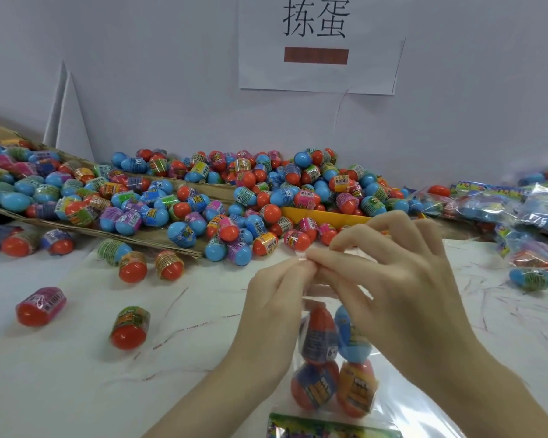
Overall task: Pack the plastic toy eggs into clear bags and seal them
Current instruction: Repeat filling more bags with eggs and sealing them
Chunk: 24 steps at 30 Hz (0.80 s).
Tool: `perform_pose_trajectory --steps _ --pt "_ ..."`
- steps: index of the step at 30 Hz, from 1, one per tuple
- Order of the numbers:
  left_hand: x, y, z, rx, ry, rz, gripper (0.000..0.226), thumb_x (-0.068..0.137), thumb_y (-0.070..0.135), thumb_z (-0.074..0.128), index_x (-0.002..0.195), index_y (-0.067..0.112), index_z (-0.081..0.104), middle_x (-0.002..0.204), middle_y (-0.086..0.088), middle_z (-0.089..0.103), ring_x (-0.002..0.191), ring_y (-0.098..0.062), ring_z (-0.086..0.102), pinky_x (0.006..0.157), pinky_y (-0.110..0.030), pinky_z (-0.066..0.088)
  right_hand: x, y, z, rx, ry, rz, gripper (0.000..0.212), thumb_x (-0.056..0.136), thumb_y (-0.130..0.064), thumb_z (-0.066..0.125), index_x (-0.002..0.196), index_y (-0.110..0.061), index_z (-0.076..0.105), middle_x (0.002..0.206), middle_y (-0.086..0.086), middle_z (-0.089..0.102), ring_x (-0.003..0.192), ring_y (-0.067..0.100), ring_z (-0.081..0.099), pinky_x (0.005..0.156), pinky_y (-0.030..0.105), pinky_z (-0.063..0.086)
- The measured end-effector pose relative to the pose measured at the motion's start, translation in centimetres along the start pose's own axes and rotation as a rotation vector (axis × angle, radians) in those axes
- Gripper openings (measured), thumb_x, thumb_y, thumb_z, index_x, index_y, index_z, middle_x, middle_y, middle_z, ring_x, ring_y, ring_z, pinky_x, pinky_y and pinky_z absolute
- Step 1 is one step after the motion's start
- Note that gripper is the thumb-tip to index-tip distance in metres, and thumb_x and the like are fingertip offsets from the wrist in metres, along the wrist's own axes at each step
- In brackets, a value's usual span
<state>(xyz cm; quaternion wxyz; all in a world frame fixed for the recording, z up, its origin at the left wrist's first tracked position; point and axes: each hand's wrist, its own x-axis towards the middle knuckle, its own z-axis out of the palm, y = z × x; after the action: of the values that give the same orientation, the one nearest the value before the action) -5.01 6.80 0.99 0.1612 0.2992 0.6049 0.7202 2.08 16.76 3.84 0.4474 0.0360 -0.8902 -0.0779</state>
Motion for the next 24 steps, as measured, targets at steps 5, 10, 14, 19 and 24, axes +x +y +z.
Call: perform_pose_trajectory --steps 5,10,14,19,24 --pt "-0.5 0.04 -0.24 0.057 -0.042 0.105 0.025 0.084 0.032 0.048 0.065 0.028 0.062 0.061 0.02 0.065 0.066 0.003 0.062 0.063 -0.013 0.051 0.24 0.65 -0.39 0.033 -0.051 -0.073 0.026 0.081 -0.03 0.053 0.079 -0.015 0.075 0.075 -0.001 0.07 0.077 0.016 0.046 0.067 0.028 0.028" --pt "-0.45 -0.19 -0.45 0.146 -0.112 0.156 0.035 0.096 0.014 0.036 0.072 0.027 0.058 0.063 0.026 0.063 0.07 0.007 0.062 0.06 -0.006 0.046 0.2 0.51 -0.14 -0.101 -0.056 -0.162 0.03 0.085 -0.026 0.047 0.076 -0.011 0.072 0.074 0.002 0.069 0.069 0.022 0.061 0.068 0.03 0.032" --pt "-0.48 -0.14 -0.38 0.153 -0.13 0.203 0.032 0.078 0.046 0.035 0.076 0.027 0.061 0.068 0.017 0.066 0.074 0.0 0.063 0.064 -0.011 0.048 0.24 0.68 -0.03 -0.145 -0.047 -0.184 0.03 0.088 -0.023 0.047 0.073 -0.011 0.07 0.073 0.002 0.067 0.068 0.022 0.06 0.068 0.03 0.032" --pt "-0.26 -0.66 -0.77 0.293 -0.109 0.275 0.033 0.09 0.042 0.033 0.074 0.029 0.059 0.069 0.001 0.065 0.07 -0.014 0.06 0.065 -0.032 0.051 0.19 0.75 0.2 -0.156 -0.021 -0.191 0.034 0.09 -0.022 0.044 0.071 -0.01 0.069 0.071 0.002 0.066 0.066 0.022 0.059 0.067 0.03 0.033" --pt "-0.22 -0.84 -0.85 0.429 -0.133 0.331 0.022 0.086 0.044 0.03 0.077 0.041 0.05 0.068 0.034 0.058 0.076 0.005 0.058 0.063 -0.013 0.047 0.13 0.9 0.55 -0.156 0.006 -0.169 0.036 0.092 -0.024 0.042 0.072 -0.009 0.068 0.071 0.004 0.067 0.065 0.023 0.06 0.066 0.032 0.034"
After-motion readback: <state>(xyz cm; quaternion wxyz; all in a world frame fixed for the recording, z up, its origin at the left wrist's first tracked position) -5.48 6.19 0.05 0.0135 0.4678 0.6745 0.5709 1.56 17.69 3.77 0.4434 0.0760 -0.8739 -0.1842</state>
